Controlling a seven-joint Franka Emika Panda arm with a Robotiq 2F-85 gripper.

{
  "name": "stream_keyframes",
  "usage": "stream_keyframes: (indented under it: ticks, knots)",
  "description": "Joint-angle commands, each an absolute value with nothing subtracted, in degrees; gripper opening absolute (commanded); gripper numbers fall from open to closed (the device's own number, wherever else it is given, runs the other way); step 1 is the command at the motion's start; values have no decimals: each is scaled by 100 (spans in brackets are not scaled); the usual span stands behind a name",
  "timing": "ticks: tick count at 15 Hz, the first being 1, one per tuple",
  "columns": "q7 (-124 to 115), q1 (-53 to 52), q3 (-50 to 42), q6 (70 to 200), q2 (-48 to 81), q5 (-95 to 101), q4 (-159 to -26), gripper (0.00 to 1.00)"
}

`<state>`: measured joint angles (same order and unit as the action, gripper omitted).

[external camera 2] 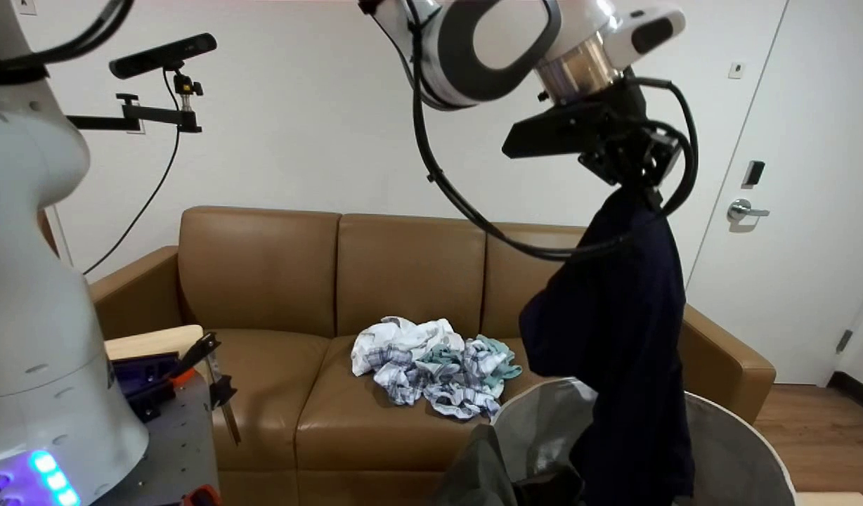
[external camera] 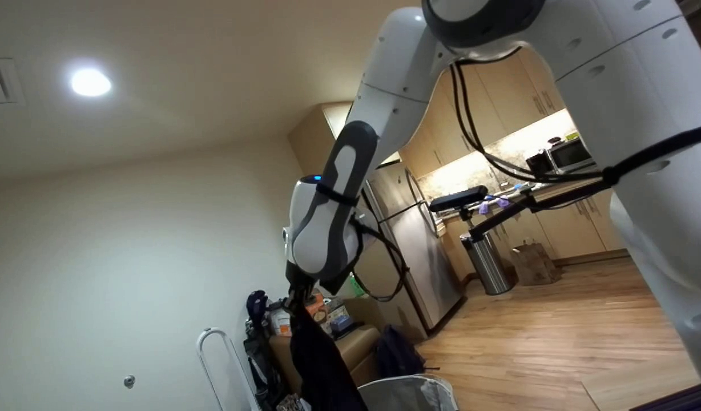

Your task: Take the underwear out of the laundry bag and put it on the sofa

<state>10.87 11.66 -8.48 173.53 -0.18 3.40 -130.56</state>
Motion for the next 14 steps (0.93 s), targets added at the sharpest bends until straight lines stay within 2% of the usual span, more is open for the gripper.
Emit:
stream_keyframes:
  ticks: [1,8,14]
  knots:
    - [1029,1091,-911,17383,-225,469,-13169,6]
    - [1424,676,-642,17635,-891,367,-13333,4]
    - [1756,-25,-312,17414,-2481,836,-13631,4]
